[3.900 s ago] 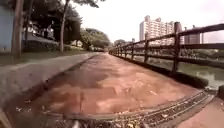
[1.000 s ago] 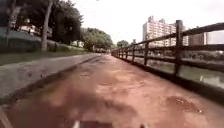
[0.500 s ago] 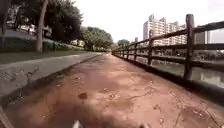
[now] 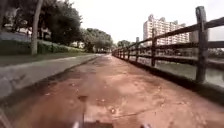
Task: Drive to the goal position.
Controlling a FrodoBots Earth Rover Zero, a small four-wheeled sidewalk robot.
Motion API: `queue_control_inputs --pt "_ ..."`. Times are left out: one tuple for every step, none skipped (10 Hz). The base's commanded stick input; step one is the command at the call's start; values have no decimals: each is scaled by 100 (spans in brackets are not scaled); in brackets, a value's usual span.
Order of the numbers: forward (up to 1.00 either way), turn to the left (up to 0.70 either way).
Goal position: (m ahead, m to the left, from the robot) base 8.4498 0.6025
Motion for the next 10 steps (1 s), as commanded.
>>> queue_control_inputs --pt "70 0" --pt "70 0" --pt "70 0" --pt "70 0" --pt "70 0" --pt "70 0" --pt "70 0" --pt "70 0" --pt "70 0" --pt "70 0"
